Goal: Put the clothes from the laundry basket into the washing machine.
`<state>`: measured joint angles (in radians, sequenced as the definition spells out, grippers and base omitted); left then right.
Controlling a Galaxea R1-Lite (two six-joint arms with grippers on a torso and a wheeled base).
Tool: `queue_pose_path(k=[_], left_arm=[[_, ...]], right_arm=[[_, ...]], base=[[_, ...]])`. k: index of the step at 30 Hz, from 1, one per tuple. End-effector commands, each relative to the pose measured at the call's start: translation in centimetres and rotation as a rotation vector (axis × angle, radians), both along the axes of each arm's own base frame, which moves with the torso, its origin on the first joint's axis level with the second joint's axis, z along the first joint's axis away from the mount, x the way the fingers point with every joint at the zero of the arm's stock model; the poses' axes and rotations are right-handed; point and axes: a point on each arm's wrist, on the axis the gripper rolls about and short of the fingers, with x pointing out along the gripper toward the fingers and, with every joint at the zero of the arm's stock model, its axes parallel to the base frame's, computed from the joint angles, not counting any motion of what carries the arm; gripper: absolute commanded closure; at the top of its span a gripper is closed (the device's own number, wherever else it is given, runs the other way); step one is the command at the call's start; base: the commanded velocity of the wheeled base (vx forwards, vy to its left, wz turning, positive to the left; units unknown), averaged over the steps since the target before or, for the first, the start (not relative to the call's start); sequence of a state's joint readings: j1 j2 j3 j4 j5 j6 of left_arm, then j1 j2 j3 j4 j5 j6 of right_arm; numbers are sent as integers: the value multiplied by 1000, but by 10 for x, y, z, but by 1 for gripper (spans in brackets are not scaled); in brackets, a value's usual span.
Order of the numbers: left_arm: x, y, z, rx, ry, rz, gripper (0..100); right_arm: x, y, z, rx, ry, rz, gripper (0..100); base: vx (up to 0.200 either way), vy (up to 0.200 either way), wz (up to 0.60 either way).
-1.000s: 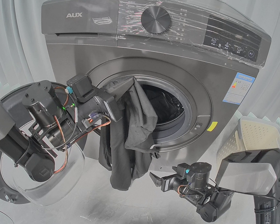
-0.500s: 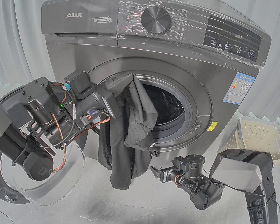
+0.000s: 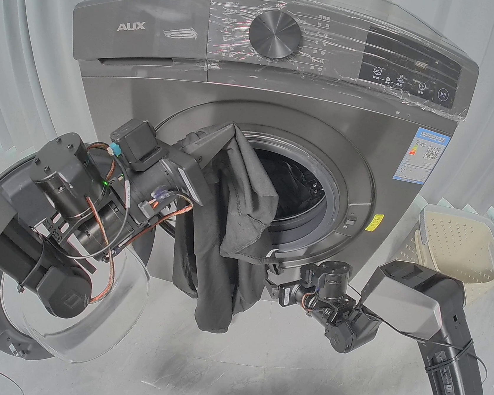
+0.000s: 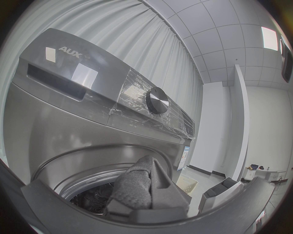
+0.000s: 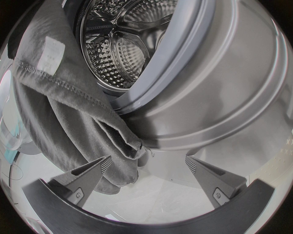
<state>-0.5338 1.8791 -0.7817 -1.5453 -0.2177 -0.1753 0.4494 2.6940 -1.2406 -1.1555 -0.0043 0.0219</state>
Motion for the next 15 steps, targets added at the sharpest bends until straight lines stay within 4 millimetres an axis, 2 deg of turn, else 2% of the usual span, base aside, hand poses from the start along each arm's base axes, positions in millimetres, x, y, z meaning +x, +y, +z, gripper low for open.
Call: queue_pose_path(k=[1, 15], left_arm=[[-1, 0, 1, -2, -2, -2, 100], [-1, 0, 0, 0, 0, -4, 100]], right_arm=[[7, 7, -6, 10, -19, 6, 0], [19, 12, 0, 41, -86, 8, 0]], base=[[0, 0, 0], [0, 0, 0]])
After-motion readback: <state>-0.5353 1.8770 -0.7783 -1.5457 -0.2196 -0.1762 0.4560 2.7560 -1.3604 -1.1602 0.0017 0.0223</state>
